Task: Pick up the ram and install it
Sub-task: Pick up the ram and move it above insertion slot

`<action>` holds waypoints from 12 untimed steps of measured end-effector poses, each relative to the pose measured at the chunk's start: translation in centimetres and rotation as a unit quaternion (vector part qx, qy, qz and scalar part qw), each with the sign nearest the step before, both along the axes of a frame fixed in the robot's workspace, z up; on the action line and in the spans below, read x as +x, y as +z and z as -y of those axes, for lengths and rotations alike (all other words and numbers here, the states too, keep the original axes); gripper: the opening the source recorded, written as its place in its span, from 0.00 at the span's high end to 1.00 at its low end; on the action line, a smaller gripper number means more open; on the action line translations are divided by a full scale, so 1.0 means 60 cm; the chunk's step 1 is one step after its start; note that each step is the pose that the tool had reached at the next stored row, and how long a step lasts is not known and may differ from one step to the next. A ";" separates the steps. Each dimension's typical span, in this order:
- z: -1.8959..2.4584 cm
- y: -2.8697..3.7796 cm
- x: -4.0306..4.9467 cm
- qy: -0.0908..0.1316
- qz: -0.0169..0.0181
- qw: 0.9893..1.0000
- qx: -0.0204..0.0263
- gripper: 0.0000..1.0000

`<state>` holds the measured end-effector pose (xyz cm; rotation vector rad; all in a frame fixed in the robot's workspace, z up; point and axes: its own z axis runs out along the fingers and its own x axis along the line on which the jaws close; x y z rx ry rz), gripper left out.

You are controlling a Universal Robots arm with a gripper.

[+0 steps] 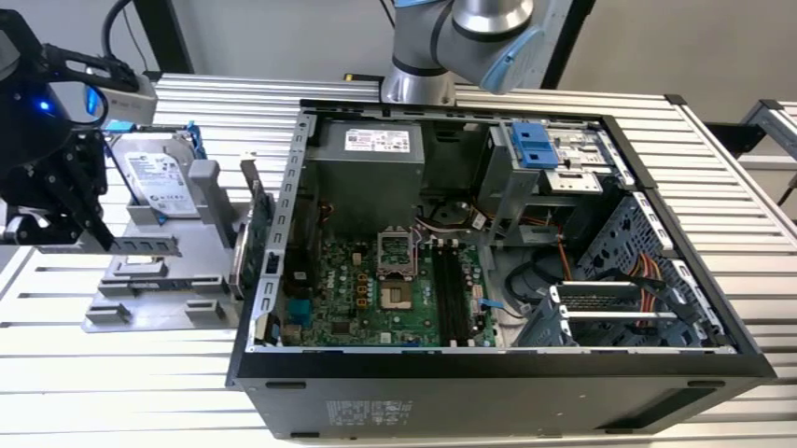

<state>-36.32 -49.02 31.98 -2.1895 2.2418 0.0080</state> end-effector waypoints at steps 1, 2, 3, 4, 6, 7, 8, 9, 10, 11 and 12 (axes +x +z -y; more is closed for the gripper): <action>0.0000 0.000 0.000 0.000 0.000 1.000 0.000 1.00; 0.0000 0.000 0.000 0.000 0.000 1.000 0.000 1.00; 0.0000 0.001 0.000 0.000 0.000 1.000 0.000 1.00; 0.0000 0.001 0.000 0.000 0.000 1.000 0.000 1.00; 0.0000 0.002 0.000 0.000 0.000 1.000 0.000 1.00; 0.0000 0.002 0.000 0.000 0.000 1.000 0.000 1.00; 0.0000 0.003 0.000 0.000 0.000 1.000 0.000 1.00; 0.0000 0.004 0.000 0.000 0.000 1.000 0.000 1.00; 0.0000 0.004 0.000 0.000 0.000 1.000 0.000 1.00; 0.0000 0.005 0.000 0.000 0.000 1.000 0.000 1.00; 0.0000 0.006 0.000 0.000 0.000 1.000 0.000 1.00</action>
